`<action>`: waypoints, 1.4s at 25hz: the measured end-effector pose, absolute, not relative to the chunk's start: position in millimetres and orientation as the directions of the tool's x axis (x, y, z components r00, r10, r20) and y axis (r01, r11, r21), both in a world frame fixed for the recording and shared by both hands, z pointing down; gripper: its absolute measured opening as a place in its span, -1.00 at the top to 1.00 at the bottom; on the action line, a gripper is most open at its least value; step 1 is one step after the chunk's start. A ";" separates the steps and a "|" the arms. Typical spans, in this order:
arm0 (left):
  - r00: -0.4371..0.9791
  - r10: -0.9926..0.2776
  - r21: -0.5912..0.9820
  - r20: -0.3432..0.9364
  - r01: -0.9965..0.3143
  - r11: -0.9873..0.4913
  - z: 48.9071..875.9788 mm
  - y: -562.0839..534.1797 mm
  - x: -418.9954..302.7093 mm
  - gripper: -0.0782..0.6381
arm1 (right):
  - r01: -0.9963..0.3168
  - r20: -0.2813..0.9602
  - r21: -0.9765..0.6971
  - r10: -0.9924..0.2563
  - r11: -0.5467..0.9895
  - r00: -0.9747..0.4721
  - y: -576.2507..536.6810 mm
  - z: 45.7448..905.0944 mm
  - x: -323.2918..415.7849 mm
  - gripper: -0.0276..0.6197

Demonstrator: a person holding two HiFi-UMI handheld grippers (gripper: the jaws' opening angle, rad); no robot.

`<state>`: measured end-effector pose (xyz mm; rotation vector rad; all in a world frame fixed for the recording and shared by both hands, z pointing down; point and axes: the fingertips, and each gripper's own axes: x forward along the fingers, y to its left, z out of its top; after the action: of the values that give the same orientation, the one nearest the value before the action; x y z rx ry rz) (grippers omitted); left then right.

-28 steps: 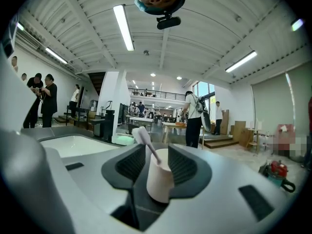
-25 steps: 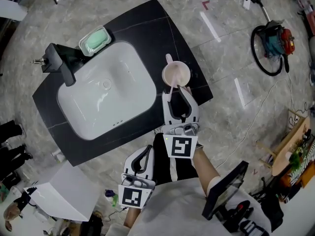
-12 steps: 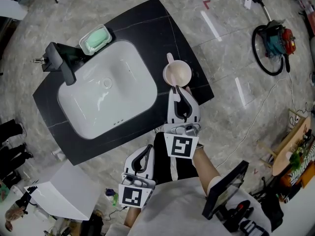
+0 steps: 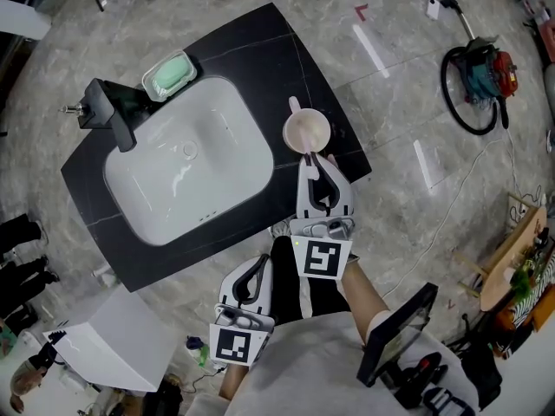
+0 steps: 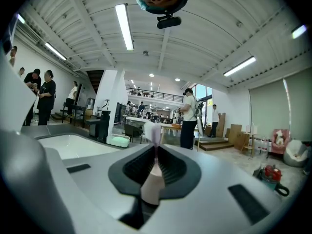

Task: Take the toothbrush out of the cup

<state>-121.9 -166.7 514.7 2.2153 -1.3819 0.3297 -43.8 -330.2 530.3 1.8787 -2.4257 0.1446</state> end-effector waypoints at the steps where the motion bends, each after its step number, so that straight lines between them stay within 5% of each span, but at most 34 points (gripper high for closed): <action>1: 0.456 -0.768 0.278 0.450 -0.889 -0.365 513.3 -167.8 -121.6 0.77 | -0.968 0.109 -0.034 -0.961 0.250 -0.252 -329.8 527.2 -43.6 0.83; 15: 0.487 -0.814 0.242 0.317 -0.871 -0.427 455.1 -172.0 -92.1 0.77 | -0.962 -0.038 -0.063 -0.964 0.266 -0.264 -316.9 438.4 -26.6 0.83; 23: 0.482 -0.845 0.243 0.231 -0.870 -0.429 423.1 -167.2 -80.4 0.77 | -0.819 0.132 0.392 -0.906 0.419 -0.401 -296.3 424.2 -24.6 0.83; 29: 0.472 -0.855 0.225 0.217 -0.876 -0.426 417.1 -158.6 -82.1 0.77 | -0.937 -0.079 0.076 -0.934 0.342 -0.347 -279.5 395.3 -20.4 0.83; 35: 0.480 -0.860 0.188 0.176 -0.874 -0.449 403.9 -151.6 -78.7 0.77 | -0.829 0.112 0.342 -0.895 0.442 -0.431 -243.8 404.5 -20.8 0.83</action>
<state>-78.7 -151.6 403.9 2.4765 -1.4824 0.0804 -20.8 -243.8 404.5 1.4874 -2.4205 -0.3421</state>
